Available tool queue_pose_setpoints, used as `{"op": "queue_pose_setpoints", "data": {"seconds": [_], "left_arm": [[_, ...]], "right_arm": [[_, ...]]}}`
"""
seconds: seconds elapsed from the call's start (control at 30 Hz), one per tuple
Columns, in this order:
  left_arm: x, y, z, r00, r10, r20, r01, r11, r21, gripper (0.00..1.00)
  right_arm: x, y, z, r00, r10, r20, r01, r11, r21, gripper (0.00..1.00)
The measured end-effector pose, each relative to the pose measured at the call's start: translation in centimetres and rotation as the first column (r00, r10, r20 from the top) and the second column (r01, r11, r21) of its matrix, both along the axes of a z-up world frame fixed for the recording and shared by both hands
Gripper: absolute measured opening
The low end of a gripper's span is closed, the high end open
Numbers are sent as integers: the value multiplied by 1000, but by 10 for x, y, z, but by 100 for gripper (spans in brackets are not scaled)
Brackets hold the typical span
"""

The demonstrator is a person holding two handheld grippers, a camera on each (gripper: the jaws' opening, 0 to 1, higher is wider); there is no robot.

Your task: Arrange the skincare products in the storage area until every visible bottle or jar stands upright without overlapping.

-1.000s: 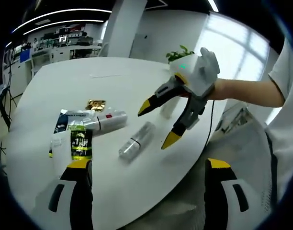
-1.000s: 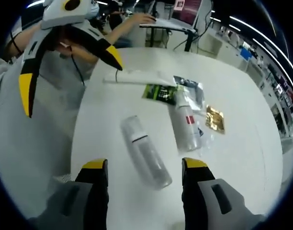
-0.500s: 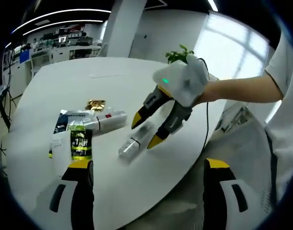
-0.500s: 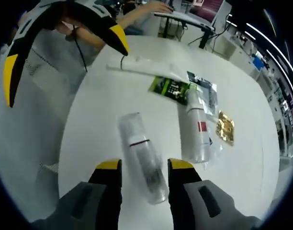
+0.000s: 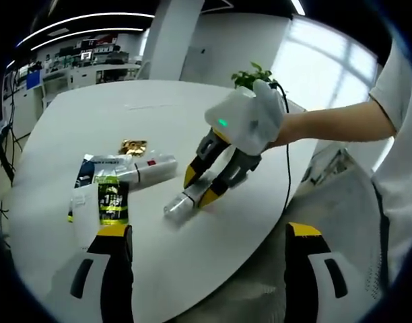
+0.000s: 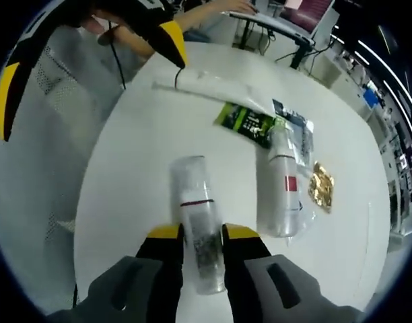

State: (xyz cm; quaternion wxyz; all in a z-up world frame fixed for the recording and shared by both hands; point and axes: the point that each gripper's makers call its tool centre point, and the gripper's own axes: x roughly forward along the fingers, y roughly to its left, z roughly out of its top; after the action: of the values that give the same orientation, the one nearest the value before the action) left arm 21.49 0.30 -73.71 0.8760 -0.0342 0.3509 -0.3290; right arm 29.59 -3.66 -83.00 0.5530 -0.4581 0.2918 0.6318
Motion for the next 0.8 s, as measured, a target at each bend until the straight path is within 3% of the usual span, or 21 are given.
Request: {"op": "queue_pose_setpoints", "data": {"seconds": [0.43, 0.6, 0.67, 0.77, 0.8], "left_arm": [[-1, -1, -1, 1000, -6, -3, 6, 1000, 10, 85], [1, -2, 1, 1000, -7, 11, 7, 1000, 3, 83], [2, -3, 5, 1000, -1, 16, 1, 1000, -15, 83], [3, -2, 6, 1000, 10, 20, -10, 999, -31, 83], [4, -1, 7, 1000, 14, 23, -13, 999, -40, 83]], "right_arm": [[0, -1, -1, 1000, -17, 1, 17, 1000, 15, 19], [-6, 2, 0, 991, -112, -74, 118, 990, 74, 19], [-10, 5, 6, 979, -162, -126, 177, 976, 125, 19], [-13, 7, 19, 951, -231, -207, 272, 942, 198, 19], [-14, 8, 27, 932, -263, -251, 321, 920, 227, 19]]}}
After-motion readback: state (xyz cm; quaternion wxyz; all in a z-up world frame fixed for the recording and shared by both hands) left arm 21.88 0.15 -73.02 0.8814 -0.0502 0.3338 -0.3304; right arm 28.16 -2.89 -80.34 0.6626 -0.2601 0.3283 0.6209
